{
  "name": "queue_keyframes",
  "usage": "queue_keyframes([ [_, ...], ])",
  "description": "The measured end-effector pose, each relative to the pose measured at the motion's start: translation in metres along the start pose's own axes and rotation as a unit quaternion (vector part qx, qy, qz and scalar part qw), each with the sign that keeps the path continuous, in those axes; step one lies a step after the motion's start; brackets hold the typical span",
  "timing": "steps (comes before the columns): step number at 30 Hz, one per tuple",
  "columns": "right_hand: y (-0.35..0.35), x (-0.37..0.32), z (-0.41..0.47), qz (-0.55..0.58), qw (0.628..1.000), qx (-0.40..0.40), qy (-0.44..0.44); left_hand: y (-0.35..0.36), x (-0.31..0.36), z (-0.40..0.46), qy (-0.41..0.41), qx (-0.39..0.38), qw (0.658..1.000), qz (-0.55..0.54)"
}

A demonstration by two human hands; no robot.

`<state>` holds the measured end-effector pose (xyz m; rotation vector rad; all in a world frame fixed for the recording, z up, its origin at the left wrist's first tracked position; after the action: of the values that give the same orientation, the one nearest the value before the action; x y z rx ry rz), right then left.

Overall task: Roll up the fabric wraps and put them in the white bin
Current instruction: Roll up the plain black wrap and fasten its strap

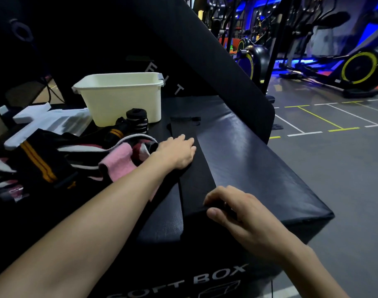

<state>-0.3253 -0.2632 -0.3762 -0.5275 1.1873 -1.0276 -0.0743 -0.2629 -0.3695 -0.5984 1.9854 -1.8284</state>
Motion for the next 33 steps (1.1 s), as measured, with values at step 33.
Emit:
queue_keyframes([
  [33, 0.018, -0.018, 0.029, -0.228, 0.964, 0.135, -0.004, 0.015, 0.001, -0.021, 0.062, 0.002, 0.996, -0.069],
])
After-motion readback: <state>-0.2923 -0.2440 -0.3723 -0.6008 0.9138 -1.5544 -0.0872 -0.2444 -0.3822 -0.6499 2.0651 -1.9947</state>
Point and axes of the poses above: each hand's wrist, its own z-axis towards the middle knuckle, its own y-axis out of the palm, x = y × z, the point moved 2 cm from there along z, towards the middle knuckle, and after that the axes turned 1 degree about -x, right-handed, at the moved point
